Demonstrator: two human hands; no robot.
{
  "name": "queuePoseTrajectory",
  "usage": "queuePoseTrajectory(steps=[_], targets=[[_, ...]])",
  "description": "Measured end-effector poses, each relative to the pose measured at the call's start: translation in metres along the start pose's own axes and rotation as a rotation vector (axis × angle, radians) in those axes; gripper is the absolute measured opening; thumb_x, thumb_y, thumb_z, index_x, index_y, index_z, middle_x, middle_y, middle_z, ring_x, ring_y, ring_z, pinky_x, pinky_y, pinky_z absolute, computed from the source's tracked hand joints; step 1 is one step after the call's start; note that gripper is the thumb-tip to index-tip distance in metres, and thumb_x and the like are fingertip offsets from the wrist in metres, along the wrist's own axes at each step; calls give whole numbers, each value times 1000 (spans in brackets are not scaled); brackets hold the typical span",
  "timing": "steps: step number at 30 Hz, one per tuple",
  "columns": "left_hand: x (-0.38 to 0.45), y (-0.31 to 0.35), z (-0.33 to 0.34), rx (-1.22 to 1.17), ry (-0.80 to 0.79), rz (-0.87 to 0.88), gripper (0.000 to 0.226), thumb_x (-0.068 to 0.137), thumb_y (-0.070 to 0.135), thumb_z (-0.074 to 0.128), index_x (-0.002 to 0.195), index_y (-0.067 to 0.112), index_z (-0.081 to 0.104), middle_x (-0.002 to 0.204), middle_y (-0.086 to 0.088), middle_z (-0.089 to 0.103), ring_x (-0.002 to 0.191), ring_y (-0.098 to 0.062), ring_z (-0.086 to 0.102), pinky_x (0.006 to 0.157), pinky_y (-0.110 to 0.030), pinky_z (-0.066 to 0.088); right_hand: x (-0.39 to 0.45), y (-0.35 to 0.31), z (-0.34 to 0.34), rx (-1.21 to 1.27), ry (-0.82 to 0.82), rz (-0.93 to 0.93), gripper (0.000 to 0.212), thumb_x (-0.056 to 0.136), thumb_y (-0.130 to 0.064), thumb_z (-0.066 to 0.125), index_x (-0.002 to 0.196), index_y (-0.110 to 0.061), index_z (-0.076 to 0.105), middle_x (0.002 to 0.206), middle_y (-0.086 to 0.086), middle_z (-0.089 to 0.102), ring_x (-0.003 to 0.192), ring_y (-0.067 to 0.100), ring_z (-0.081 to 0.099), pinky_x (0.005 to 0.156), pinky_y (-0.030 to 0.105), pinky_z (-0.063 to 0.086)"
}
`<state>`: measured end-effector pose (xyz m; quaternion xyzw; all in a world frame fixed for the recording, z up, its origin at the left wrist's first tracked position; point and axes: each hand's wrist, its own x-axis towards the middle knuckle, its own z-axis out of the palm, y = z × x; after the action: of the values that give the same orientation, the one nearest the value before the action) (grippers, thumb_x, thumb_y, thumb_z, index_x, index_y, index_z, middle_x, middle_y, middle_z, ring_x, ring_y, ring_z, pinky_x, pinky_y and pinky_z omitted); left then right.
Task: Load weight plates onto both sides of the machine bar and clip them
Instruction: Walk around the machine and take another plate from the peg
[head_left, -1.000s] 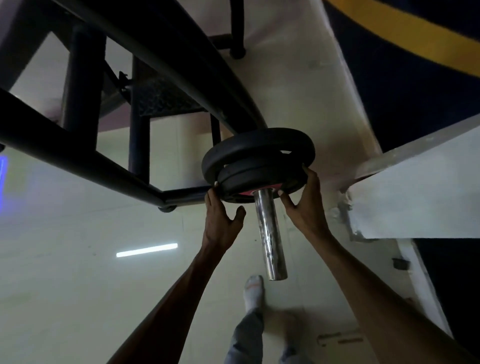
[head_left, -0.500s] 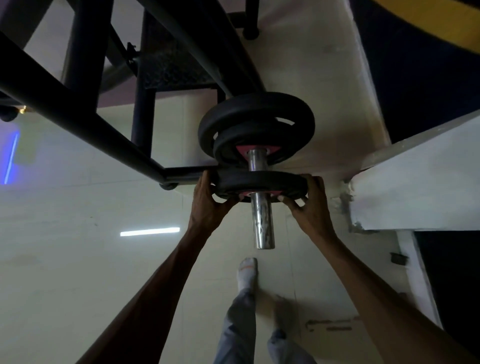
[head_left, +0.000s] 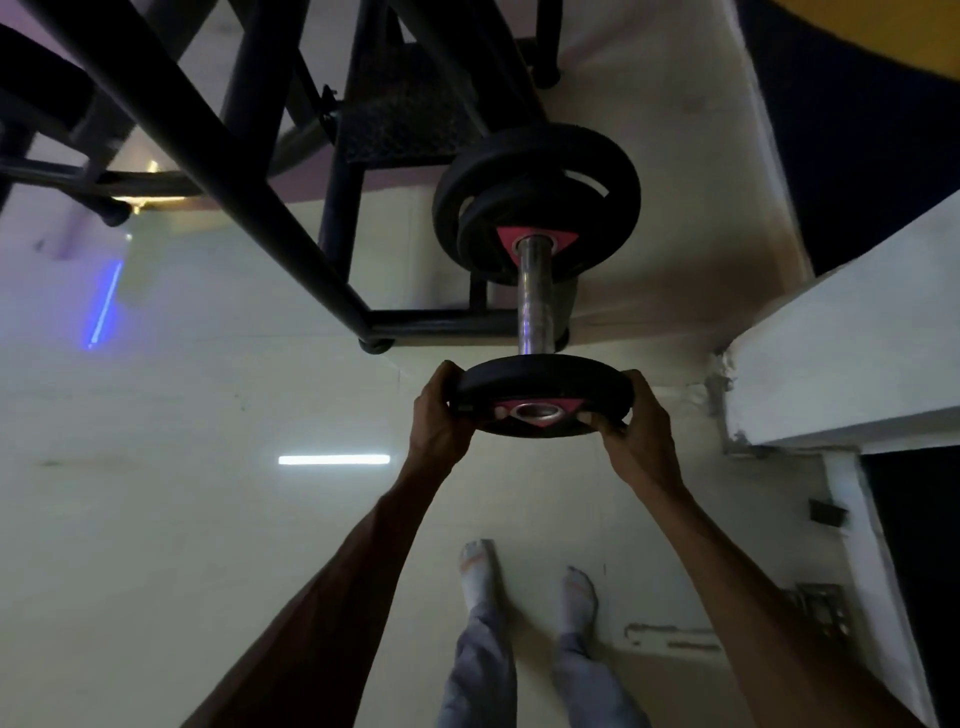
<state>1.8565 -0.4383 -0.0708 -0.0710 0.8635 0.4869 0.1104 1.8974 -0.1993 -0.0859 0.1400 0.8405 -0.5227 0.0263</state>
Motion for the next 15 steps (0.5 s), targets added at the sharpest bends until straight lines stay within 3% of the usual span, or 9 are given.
queuePoseTrajectory(steps=[3,5,9,12,15], targets=[[-29,4,-11,-51,-12,6,30,84,12,83,96,6,56,88,-5,65,78,-17,61,60,-22,50,-29,-17,-8,45,-3,-12,45,85,-8,79,123,-7,56,107,-3,60,99,9,55,69,-5,39],[-47,5,-23,-87,-34,25,31,85,16,84,100,9,58,93,-7,67,86,-24,65,65,-32,56,-49,-30,-11,72,6,-8,47,84,-8,79,125,-9,55,106,-8,58,98,-8,53,70,-5,39],[-82,20,-65,-177,-19,78,34,86,19,82,114,14,63,107,-2,70,106,-15,66,74,-16,56,-84,-67,-6,139,41,-52,57,84,-11,80,132,-17,51,111,-26,54,103,-28,48,76,-1,46],[-110,31,-113,-217,16,165,48,85,19,84,128,20,64,118,4,72,113,-6,64,79,-16,57,-111,-108,7,189,73,-124,63,85,-13,79,139,-18,48,117,-28,54,107,-30,48,80,2,49],[-143,40,-174,-250,53,236,46,85,16,83,127,14,64,116,2,72,110,-1,65,75,-16,58,-145,-159,33,216,101,-209,67,86,-14,79,143,-19,45,121,-32,52,112,-25,49,85,7,51]])
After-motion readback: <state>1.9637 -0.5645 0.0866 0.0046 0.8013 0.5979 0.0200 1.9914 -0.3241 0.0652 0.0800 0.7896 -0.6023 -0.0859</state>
